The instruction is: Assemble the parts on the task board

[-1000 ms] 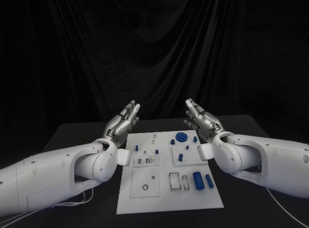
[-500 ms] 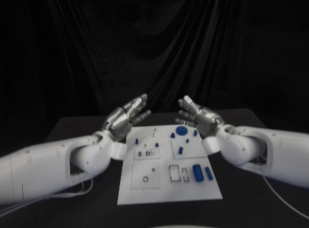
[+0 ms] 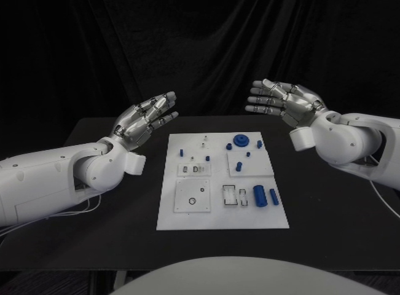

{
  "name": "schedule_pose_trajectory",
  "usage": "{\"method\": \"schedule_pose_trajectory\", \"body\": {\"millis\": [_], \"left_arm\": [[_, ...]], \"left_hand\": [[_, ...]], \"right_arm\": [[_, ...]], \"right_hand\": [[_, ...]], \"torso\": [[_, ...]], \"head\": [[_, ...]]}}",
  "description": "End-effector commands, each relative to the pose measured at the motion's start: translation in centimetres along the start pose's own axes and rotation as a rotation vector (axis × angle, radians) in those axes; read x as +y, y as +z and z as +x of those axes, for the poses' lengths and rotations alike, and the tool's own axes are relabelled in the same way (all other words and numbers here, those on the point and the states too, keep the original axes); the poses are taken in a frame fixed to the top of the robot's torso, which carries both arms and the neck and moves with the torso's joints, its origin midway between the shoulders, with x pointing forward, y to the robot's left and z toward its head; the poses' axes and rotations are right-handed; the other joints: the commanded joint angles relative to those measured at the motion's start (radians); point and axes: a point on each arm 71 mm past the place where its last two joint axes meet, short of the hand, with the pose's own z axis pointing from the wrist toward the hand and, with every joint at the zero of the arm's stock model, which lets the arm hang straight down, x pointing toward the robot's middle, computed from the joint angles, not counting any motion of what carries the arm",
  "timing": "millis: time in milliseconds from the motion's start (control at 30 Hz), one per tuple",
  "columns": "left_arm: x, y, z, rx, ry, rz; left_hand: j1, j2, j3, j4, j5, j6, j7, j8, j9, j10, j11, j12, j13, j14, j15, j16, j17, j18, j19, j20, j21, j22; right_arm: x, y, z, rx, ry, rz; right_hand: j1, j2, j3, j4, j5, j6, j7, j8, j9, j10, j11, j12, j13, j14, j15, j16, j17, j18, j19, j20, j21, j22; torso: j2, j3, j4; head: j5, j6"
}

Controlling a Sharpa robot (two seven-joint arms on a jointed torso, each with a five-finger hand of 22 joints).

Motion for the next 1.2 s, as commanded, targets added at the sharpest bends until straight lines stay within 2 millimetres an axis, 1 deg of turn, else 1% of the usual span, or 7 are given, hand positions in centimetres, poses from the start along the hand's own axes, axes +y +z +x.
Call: {"method": "schedule_pose_trajectory", "body": {"millis": [33, 167, 400, 500, 700, 967, 1200], "left_arm": [[-1.5, -0.6, 0.3, 0.057, 0.060, 0.153], [-2.3, -1.4, 0.0, 0.044, 0.083, 0.165], [-4.3, -1.5, 0.3, 0.051, 0.102, 0.200], [-5.0, -1.5, 0.5, 0.058, 0.102, 0.214], [-6.1, -1.4, 0.6, 0.069, 0.105, 0.240], [-6.7, -1.6, 1.4, 0.087, 0.081, 0.244], [-7.0, -2.0, 2.2, 0.097, 0.038, 0.240]], "left_hand": [[0.009, -0.001, 0.004, 0.000, 0.005, 0.009, 0.000, 0.008, 0.002, 0.012, 0.002, 0.009, 0.002, 0.017, 0.003, 0.010, 0.002, 0.020, 0.010, 0.002, 0.008, 0.002], [0.010, -0.002, 0.003, 0.001, 0.009, 0.010, 0.000, 0.009, 0.002, 0.014, 0.004, 0.012, 0.002, 0.028, 0.008, 0.017, 0.004, 0.021, 0.016, 0.005, 0.012, 0.003], [0.013, -0.002, 0.005, 0.000, 0.022, 0.016, 0.000, 0.013, 0.002, 0.021, 0.009, 0.021, 0.003, 0.038, 0.013, 0.023, 0.005, 0.021, 0.022, 0.010, 0.015, 0.004], [0.015, -0.001, 0.006, -0.001, 0.024, 0.016, -0.001, 0.014, 0.002, 0.017, 0.014, 0.018, 0.002, 0.037, 0.016, 0.022, 0.004, 0.020, 0.021, 0.011, 0.015, 0.004], [0.016, 0.000, 0.007, -0.001, 0.025, 0.021, -0.002, 0.015, 0.002, 0.017, 0.015, 0.018, 0.002, 0.037, 0.017, 0.023, 0.004, 0.020, 0.021, 0.012, 0.015, 0.004], [0.020, 0.007, 0.013, -0.001, 0.027, 0.010, 0.001, 0.014, 0.001, 0.004, 0.022, 0.009, 0.000, 0.023, 0.021, 0.014, 0.001, 0.020, 0.011, 0.010, 0.009, 0.000], [0.022, 0.010, 0.017, -0.002, 0.030, 0.007, 0.002, 0.014, 0.001, -0.001, 0.026, 0.007, 0.000, 0.019, 0.023, 0.012, 0.000, 0.020, 0.007, 0.009, 0.006, -0.001]], "right_arm": [[1.1, 0.3, 0.1, 0.034, -0.069, 0.028], [3.0, 0.8, -0.1, 0.030, -0.269, 0.045], [5.7, 1.3, 0.2, 0.019, -0.788, 0.016], [6.3, 1.5, 0.8, 0.028, -1.044, -0.007], [6.6, 1.7, 2.2, 0.069, -1.538, -0.026], [6.3, 1.8, 3.2, 0.101, -1.858, -0.039], [5.9, 1.7, 3.6, 0.133, -1.952, -0.032]], "right_hand": [[0.053, -0.006, 0.016, -0.018, 0.024, 0.019, 0.000, -0.014, -0.006, 0.026, 0.004, 0.005, -0.004, 0.060, 0.011, 0.021, 0.003, 0.005, 0.059, 0.000, 0.024, 0.005], [0.122, -0.018, 0.037, -0.056, 0.023, 0.048, 0.007, -0.036, -0.013, 0.053, 0.010, -0.001, -0.004, 0.177, -0.004, 0.064, 0.009, 0.005, 0.171, -0.025, 0.080, 0.024], [0.149, -0.047, 0.059, -0.081, -0.134, 0.099, 0.001, -0.057, -0.021, 0.211, -0.031, -0.008, -0.007, 0.592, -0.141, 0.412, 0.157, 0.002, 0.478, -0.156, 0.416, 0.210], [0.153, -0.059, 0.083, -0.046, -0.221, 0.118, -0.016, -0.070, -0.026, 0.293, -0.045, -0.055, -0.011, 0.706, -0.164, 0.716, 0.450, -0.057, 0.643, -0.173, 0.790, 0.669], [0.136, -0.140, 0.133, 0.026, -0.236, 0.168, -0.053, -0.110, -0.022, 0.383, -0.059, -0.164, -0.006, 0.771, -0.171, 0.946, 0.770, -0.095, 0.694, -0.180, 1.051, 1.029], [0.117, -0.168, 0.151, 0.034, -0.251, 0.167, -0.075, -0.134, -0.019, 0.388, -0.070, -0.199, -0.004, 0.818, -0.181, 1.008, 0.894, -0.114, 0.744, -0.186, 1.116, 1.145], [0.105, -0.183, 0.166, 0.029, -0.288, 0.159, -0.070, -0.154, -0.017, 0.402, -0.068, -0.227, -0.006, 0.829, -0.181, 1.019, 0.918, -0.120, 0.758, -0.188, 1.136, 1.182]], "torso": [[0.008, -0.0045, 0.0053], [0.017, -0.0060, 0.0127], [0.060, -0.0112, 0.0417], [0.079, -0.0136, 0.0548], [0.117, -0.0228, 0.0600], [0.188, -0.0508, 0.0832], [0.228, -0.0616, 0.1017]], "head": [[0.011, -0.005], [0.014, -0.005], [-0.007, -0.005], [-0.019, -0.005], [-0.014, -0.005], [-0.052, 0.038], [-0.078, 0.065]]}}
